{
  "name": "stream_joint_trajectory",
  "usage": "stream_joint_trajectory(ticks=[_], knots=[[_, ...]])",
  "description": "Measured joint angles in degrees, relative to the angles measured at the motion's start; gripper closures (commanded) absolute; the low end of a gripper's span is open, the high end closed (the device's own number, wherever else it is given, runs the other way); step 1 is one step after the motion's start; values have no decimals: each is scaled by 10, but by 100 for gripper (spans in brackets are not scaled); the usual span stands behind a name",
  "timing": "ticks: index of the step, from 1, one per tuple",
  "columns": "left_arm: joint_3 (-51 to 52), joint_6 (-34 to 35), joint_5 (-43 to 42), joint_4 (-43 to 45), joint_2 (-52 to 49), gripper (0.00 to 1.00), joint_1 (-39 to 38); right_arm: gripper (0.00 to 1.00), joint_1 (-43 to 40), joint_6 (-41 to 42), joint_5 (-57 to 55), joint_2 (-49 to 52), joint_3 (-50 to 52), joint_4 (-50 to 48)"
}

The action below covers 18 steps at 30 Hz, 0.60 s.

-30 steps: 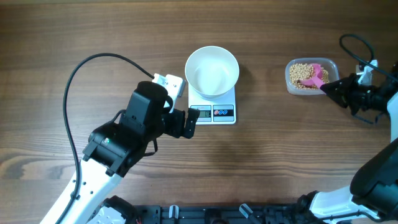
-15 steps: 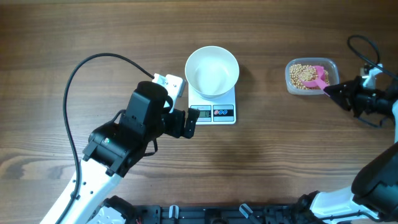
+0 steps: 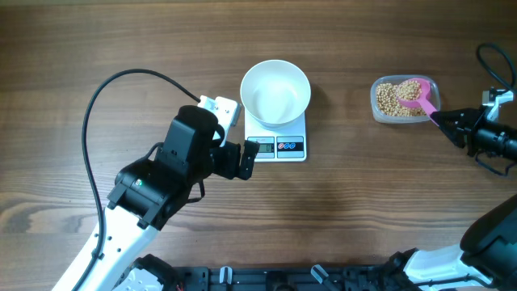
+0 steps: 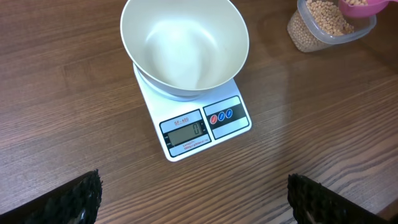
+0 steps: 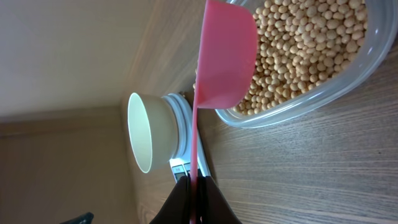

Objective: Scoop item into bowl and weigh 150g on scale
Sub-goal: 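Drag the scoop through the soybeans and lift it full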

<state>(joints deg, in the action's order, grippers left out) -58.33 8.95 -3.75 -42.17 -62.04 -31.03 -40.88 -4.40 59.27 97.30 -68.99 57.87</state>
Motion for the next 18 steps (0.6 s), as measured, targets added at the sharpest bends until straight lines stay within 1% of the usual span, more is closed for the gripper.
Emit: stream_joint_trajectory(ticks=[7, 13, 18], knots=[[0, 0, 0, 0, 0, 0, 0, 96, 0, -35, 70, 0, 0, 16], [0, 0, 0, 0, 0, 0, 0, 96, 0, -44, 101, 0, 0, 35], [0, 0, 0, 0, 0, 0, 0, 96, 4, -47, 156, 0, 0, 39]])
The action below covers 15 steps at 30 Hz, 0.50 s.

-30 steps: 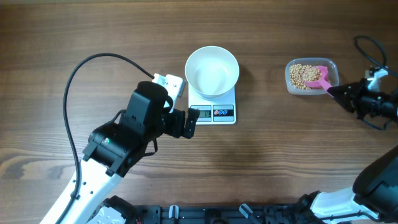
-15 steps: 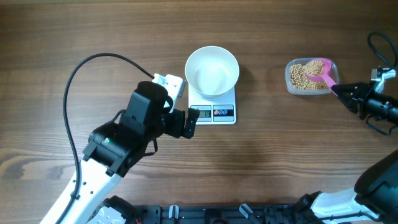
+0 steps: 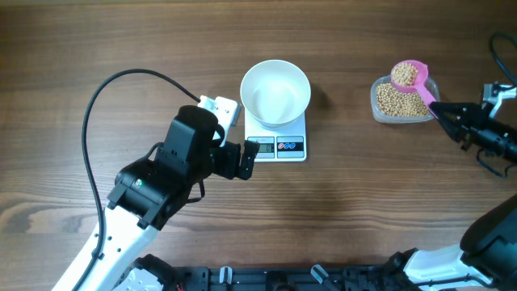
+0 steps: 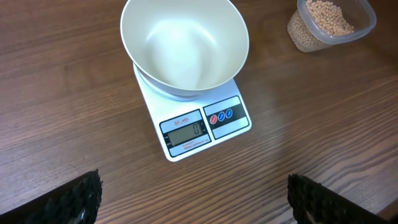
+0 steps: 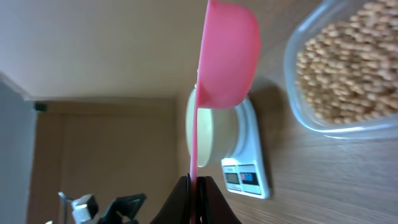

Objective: Scoop item into bowl and weigh 150g on scale
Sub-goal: 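Drag the scoop through the soybeans and lift it full, then carry the filled scoop left over the white bowl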

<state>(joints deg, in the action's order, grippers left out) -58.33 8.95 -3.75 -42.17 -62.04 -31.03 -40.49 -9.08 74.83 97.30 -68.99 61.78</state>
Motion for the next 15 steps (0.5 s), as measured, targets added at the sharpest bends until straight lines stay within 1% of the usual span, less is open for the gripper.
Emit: stream_joint_trajectory(ticks=[5, 12, 15], knots=[[0, 0, 0, 0, 0, 0, 0, 96, 38, 1, 31, 0, 0, 6], [0, 0, 0, 0, 0, 0, 0, 95, 150, 35, 38, 0, 0, 2], [0, 0, 0, 0, 0, 0, 0, 96, 207, 57, 30, 0, 0, -21]])
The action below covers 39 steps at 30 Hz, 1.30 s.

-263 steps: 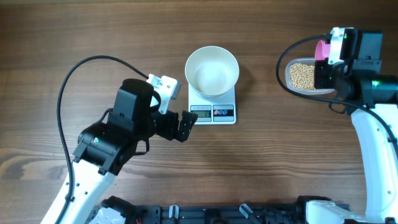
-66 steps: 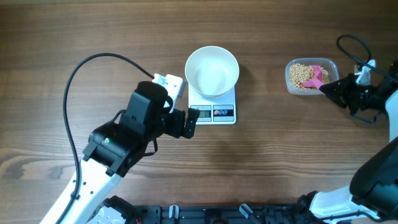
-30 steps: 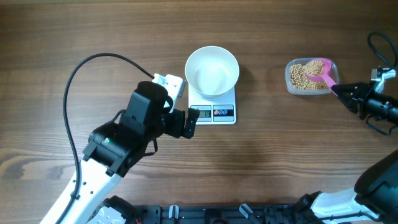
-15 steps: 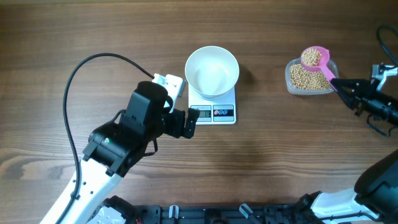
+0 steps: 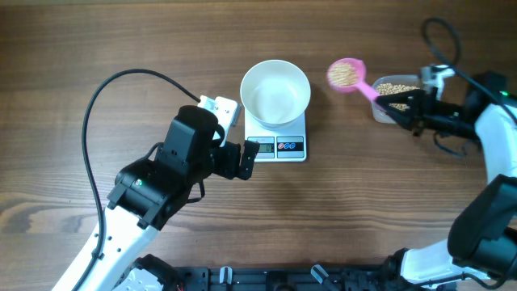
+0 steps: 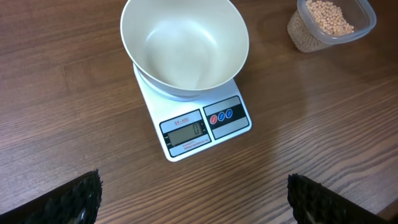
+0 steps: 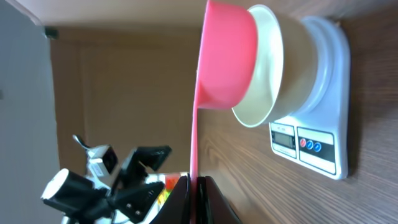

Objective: Scoop item into bowl and weigh 150g on scale
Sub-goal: 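Carry the filled scoop left over the white bowl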

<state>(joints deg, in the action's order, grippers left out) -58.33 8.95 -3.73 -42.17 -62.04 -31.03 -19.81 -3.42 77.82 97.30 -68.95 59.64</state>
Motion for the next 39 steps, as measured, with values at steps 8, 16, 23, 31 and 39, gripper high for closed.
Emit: stream_joint_trajectory(ticks=[8, 16, 23, 31, 39], knots=[[0, 0, 0, 0, 0, 0, 0, 95, 127, 138, -55, -2, -1, -172], [0, 0, 0, 0, 0, 0, 0, 95, 228, 218, -226, -70, -1, -265], [0, 0, 0, 0, 0, 0, 0, 96, 307, 211, -378, -77, -1, -270], [0, 0, 0, 0, 0, 0, 0, 96, 358, 142, -513, -77, -1, -286], [0, 0, 0, 0, 0, 0, 0, 95, 414, 63, -626, -77, -1, -289]])
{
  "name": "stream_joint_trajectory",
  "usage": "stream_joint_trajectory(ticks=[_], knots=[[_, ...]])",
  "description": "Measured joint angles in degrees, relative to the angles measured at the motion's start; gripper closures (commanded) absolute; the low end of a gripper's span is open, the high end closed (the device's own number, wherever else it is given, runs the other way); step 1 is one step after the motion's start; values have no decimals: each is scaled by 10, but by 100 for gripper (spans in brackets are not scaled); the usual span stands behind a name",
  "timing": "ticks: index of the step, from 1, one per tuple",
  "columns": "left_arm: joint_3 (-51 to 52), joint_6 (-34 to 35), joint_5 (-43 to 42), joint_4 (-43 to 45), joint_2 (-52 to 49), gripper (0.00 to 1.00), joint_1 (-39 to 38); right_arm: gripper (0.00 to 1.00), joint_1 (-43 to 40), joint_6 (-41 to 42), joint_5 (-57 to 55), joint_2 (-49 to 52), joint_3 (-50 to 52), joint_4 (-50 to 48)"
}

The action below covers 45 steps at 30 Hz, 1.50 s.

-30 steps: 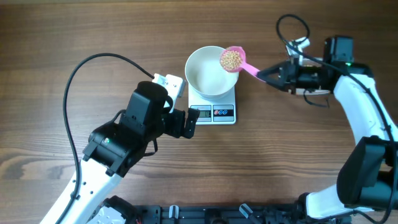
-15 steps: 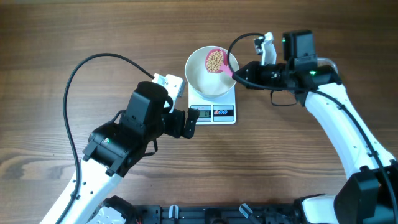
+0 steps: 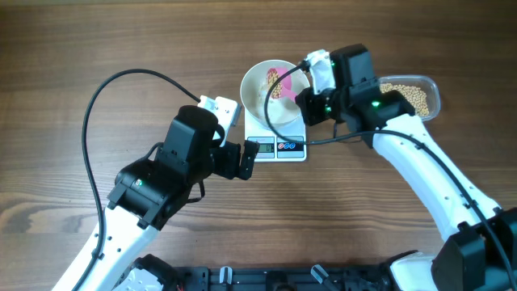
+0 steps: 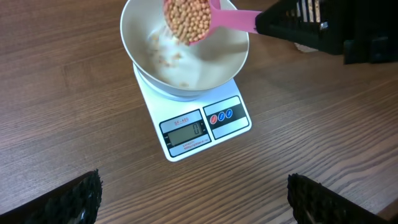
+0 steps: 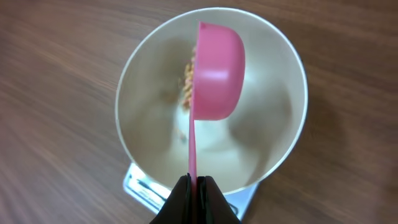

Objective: Scoop item into bowl and weigh 150g on scale
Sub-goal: 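Carry the filled scoop left over the white bowl, then tip the scoop to pour soybeans into the white bowl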

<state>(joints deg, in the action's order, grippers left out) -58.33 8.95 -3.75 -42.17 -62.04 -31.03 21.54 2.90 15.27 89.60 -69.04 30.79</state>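
A white bowl (image 3: pixel 262 101) stands on the white digital scale (image 3: pixel 279 146). My right gripper (image 5: pixel 196 182) is shut on the handle of a pink scoop (image 5: pixel 214 71), held tipped on its side over the bowl. Tan beans (image 4: pixel 186 18) fill the scoop and spill from it; a few beans (image 4: pixel 166 56) lie in the bowl. The clear tub of beans (image 3: pixel 416 93) sits to the right, partly behind the right arm. My left gripper (image 4: pixel 193 199) hovers open near the scale's front, nothing between its fingers (image 4: pixel 74 199).
A black cable (image 3: pixel 105 105) loops over the wooden table at the left. The right arm (image 3: pixel 420 178) stretches from the lower right across to the bowl. A white block (image 3: pixel 220 107) lies just left of the scale.
My right gripper has gone from between tub and bowl to over the bowl. The scoop is tipped and beans are falling in. The left arm has not moved.
The right gripper first held the scoop down in the tub of beans. Then the scoop was raised, full, above the tub, and after that it hung between tub and scale. Now it is tilted over the bowl, with the first beans inside.
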Motion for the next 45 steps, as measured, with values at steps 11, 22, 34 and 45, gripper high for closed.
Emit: stream_joint_trajectory(ticks=[11, 22, 34, 45], knots=[[0, 0, 0, 0, 0, 0, 0, 96, 13, -85, -83, -37, 0, -13], [0, 0, 0, 0, 0, 0, 0, 96, 35, -223, -100, -37, 0, -16], [0, 0, 0, 0, 0, 0, 0, 96, 47, -293, -150, -38, 0, -39], [0, 0, 0, 0, 0, 0, 0, 96, 68, -230, -140, -40, 0, -28]])
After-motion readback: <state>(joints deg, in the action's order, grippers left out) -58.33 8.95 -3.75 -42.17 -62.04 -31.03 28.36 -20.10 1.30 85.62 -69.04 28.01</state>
